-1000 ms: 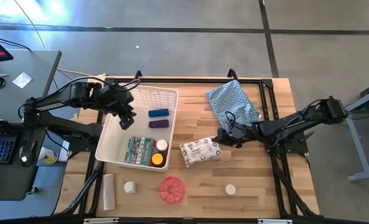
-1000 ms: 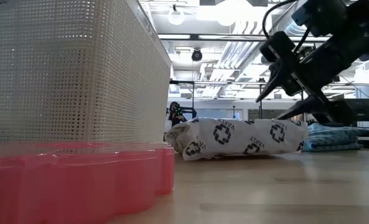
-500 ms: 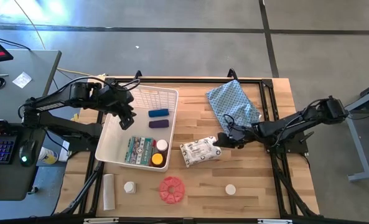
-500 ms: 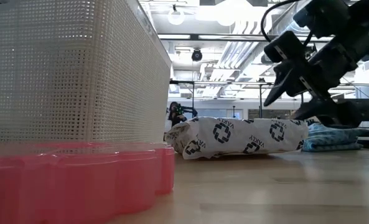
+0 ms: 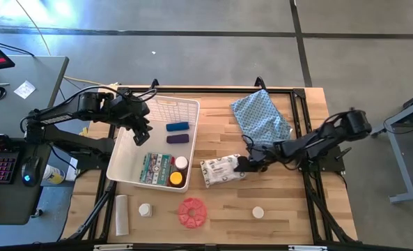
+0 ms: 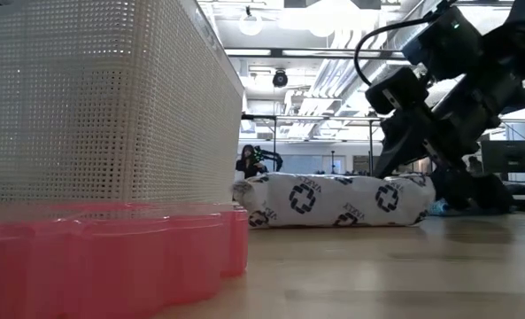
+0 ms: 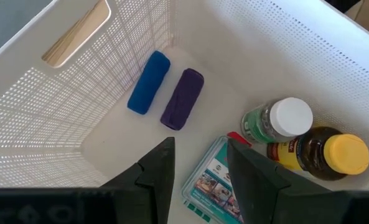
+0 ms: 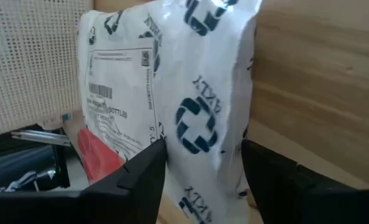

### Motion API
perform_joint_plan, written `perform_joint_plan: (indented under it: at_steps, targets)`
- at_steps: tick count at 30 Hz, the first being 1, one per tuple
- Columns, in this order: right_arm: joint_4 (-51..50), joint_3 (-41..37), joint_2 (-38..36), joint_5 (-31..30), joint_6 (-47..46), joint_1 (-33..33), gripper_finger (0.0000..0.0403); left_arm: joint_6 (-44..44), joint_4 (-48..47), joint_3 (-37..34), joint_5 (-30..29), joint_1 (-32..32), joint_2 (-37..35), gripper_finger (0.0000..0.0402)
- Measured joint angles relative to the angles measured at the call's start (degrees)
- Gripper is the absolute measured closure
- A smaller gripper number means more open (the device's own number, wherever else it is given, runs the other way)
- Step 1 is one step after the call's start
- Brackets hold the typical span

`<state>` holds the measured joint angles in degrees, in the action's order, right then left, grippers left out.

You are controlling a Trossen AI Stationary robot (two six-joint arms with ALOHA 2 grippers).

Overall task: Pick & place medical supplies in basket/bin
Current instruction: Put the white mailer bag into the white bin

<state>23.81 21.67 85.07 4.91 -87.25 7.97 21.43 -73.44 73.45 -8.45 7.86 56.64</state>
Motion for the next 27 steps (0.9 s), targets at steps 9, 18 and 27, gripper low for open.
perform_joint_plan:
  at_steps: [9,18,27]
  targets:
    - [3.4,0.1,0.9,-7.5,2.2,-0.1,0.0285,0.0,0.0,0.0,0.3,0.0,0.0,0.0225]
    - [8.5,0.0,1.0,-12.3,6.3,-0.2,0.0389,-0.1,0.0,0.0,0.5,0.0,0.0,0.0224]
    - [17.2,0.0,-2.8,-9.0,9.3,-3.1,0.0402,-0.3,0.0,0.0,0.5,0.0,0.0,0.0225]
